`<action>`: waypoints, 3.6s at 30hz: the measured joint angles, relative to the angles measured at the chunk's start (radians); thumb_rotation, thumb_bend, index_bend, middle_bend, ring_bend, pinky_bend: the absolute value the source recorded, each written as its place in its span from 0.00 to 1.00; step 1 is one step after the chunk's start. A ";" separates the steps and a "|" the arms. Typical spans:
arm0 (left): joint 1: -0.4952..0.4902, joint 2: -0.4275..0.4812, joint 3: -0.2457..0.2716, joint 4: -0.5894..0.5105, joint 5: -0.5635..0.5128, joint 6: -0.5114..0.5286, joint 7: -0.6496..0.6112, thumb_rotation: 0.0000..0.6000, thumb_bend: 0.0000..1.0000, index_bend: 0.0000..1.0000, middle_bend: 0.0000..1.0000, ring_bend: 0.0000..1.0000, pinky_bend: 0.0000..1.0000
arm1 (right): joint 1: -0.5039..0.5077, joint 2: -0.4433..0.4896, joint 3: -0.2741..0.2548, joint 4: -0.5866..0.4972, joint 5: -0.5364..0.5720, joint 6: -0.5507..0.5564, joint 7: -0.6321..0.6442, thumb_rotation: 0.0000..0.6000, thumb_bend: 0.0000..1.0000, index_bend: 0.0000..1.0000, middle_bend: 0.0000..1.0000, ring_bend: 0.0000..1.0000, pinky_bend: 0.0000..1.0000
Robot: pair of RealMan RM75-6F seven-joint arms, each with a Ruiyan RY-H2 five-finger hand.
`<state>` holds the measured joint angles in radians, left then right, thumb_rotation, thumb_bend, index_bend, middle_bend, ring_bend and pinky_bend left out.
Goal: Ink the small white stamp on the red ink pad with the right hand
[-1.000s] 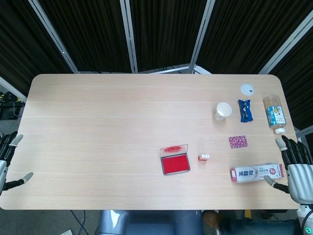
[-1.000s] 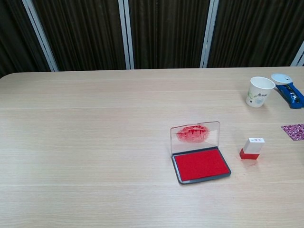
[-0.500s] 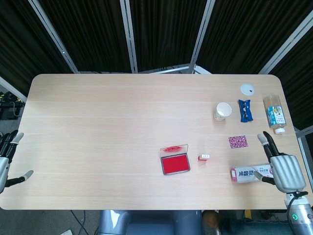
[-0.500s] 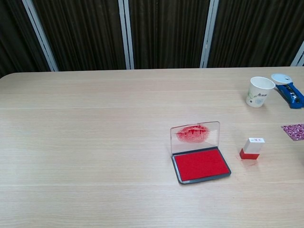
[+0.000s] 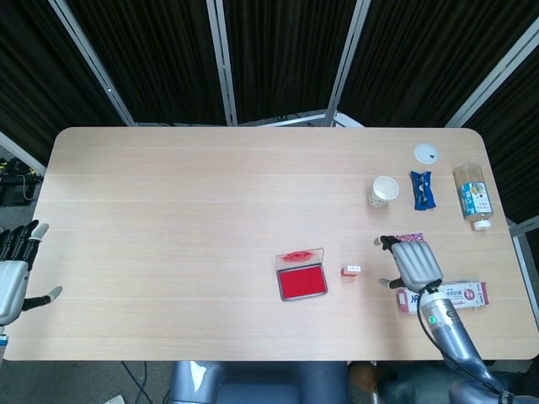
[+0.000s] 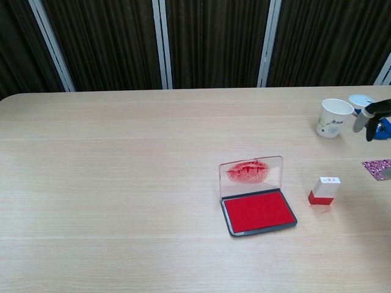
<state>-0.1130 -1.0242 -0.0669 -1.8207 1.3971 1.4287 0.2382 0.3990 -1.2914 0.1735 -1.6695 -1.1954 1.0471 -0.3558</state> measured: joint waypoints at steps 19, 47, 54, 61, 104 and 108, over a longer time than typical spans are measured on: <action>-0.017 -0.017 -0.009 0.009 -0.045 -0.023 0.034 1.00 0.00 0.00 0.00 0.00 0.00 | 0.089 -0.227 -0.013 0.114 0.159 -0.014 -0.173 1.00 0.24 0.38 0.46 0.90 1.00; -0.022 -0.019 -0.006 0.009 -0.055 -0.022 0.040 1.00 0.00 0.00 0.00 0.00 0.00 | 0.112 -0.294 -0.039 0.208 0.175 -0.002 -0.168 1.00 0.31 0.48 0.54 0.90 1.00; -0.023 -0.020 -0.004 0.008 -0.054 -0.022 0.042 1.00 0.00 0.00 0.00 0.00 0.00 | 0.113 -0.290 -0.044 0.208 0.166 0.000 -0.158 1.00 0.33 0.49 0.56 0.90 1.00; -0.023 -0.020 -0.003 0.007 -0.057 -0.022 0.046 1.00 0.00 0.00 0.00 0.00 0.00 | 0.113 -0.274 -0.043 0.191 0.138 0.007 -0.132 1.00 0.33 0.50 0.56 0.90 1.00; -0.036 -0.025 0.001 0.019 -0.078 -0.043 0.056 1.00 0.00 0.00 0.00 0.00 0.00 | 0.269 -0.264 -0.085 0.079 0.022 -0.114 -0.273 1.00 0.40 0.51 0.57 0.90 1.00; -0.037 -0.027 0.002 0.019 -0.081 -0.045 0.061 1.00 0.00 0.00 0.00 0.00 0.00 | 0.270 -0.274 -0.086 0.088 0.045 -0.115 -0.270 1.00 0.40 0.51 0.57 0.90 1.00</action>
<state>-0.1502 -1.0511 -0.0651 -1.8019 1.3158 1.3840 0.2994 0.6687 -1.5654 0.0877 -1.5816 -1.1501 0.9318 -0.6255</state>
